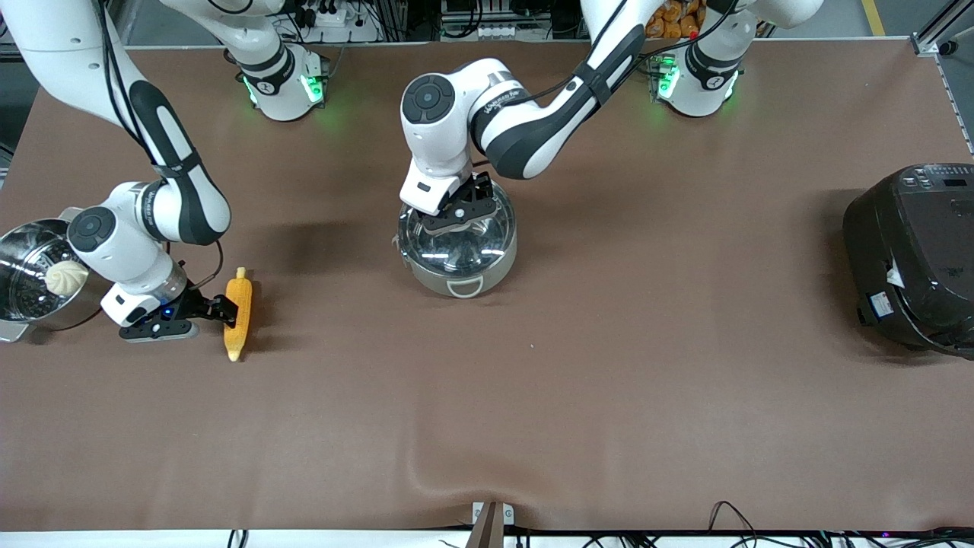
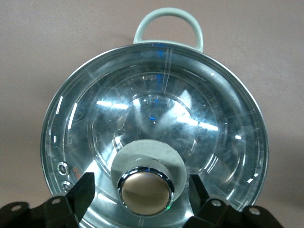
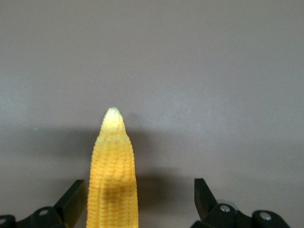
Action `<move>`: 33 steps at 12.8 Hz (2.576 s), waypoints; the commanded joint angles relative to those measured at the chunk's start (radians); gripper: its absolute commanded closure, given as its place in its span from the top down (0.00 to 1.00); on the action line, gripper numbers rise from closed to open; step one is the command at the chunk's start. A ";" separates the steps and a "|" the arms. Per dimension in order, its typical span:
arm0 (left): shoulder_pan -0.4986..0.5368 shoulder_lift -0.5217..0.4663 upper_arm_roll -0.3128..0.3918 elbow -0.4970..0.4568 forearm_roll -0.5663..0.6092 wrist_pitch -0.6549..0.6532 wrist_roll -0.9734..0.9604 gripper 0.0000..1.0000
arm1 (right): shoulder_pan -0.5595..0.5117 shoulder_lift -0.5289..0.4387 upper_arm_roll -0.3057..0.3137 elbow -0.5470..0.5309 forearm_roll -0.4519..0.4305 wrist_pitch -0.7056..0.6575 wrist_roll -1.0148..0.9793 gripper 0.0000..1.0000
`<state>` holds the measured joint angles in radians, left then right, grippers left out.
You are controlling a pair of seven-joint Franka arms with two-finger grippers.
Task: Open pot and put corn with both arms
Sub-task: 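Grasp the lid knob with the left gripper while the right gripper grasps the corn, then lift the lid with the left gripper while the right gripper lifts the corn, then carry the corn over the open pot with the right gripper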
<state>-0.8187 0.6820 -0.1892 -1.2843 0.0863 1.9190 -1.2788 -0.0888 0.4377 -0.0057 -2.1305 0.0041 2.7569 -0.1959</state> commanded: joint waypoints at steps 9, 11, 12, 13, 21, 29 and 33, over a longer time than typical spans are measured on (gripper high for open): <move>-0.010 0.008 0.002 0.013 0.020 -0.003 -0.016 0.00 | 0.023 0.085 0.013 -0.014 0.011 0.061 0.000 0.85; -0.008 -0.005 0.002 0.013 0.021 -0.017 -0.013 0.00 | 0.023 0.079 0.013 -0.014 0.011 0.055 0.003 0.69; -0.005 -0.022 0.002 0.013 0.026 -0.018 -0.011 0.00 | 0.023 0.073 0.013 -0.014 0.011 0.050 0.003 0.64; -0.007 -0.036 0.001 0.013 0.024 -0.020 -0.014 0.00 | 0.021 0.066 0.013 -0.014 0.011 0.049 0.003 0.58; 0.091 -0.257 0.004 -0.027 0.032 -0.247 0.053 0.00 | 0.024 -0.069 0.018 0.032 0.016 -0.165 0.032 0.15; 0.558 -0.504 -0.009 -0.358 -0.003 -0.171 0.376 0.00 | 0.217 -0.157 0.086 0.499 0.014 -0.876 0.531 0.17; 0.685 -0.527 -0.010 -0.545 -0.008 -0.034 0.467 0.00 | 0.392 -0.143 0.084 0.532 -0.001 -0.866 0.780 0.18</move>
<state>-0.1802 0.2229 -0.1820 -1.7080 0.0960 1.8053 -0.8406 0.2303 0.2670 0.0861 -1.6304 0.0154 1.8884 0.4759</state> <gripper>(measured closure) 0.498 0.665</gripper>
